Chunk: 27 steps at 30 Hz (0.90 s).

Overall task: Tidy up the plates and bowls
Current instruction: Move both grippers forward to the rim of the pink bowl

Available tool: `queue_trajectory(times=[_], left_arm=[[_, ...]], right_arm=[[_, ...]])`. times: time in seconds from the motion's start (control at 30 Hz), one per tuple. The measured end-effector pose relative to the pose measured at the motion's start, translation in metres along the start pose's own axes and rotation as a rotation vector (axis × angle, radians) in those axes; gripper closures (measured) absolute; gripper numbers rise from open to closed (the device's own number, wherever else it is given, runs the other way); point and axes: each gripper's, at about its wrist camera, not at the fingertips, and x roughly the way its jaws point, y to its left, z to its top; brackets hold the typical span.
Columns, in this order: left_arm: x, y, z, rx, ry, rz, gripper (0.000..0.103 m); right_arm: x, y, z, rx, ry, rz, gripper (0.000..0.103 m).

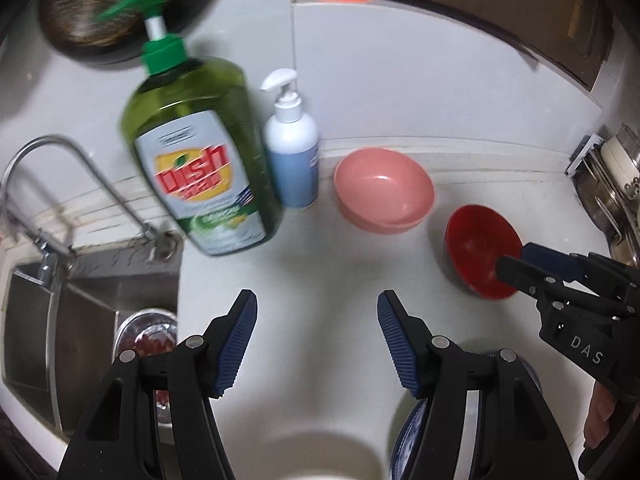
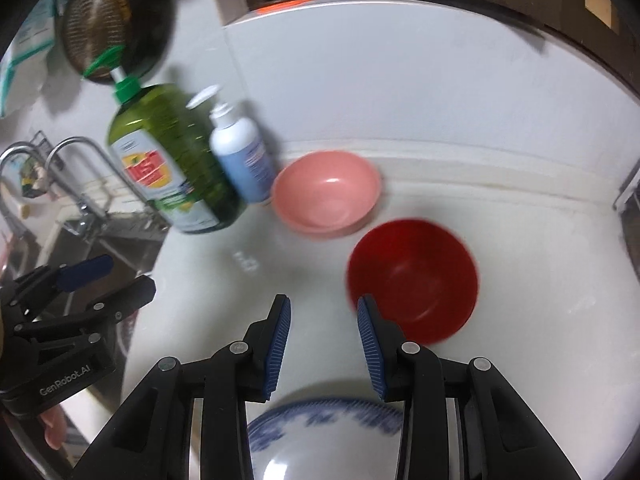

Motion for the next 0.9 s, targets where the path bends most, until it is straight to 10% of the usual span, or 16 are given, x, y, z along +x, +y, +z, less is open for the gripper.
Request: queue_trajectory(times=[0.9], left_arm=[[0.144,-0.015,0.092,-0.126,0.164,-0.03,0.056]], right_arm=[[0.13,-0.078,0.093,0.107,0.113,0.066,0.067]])
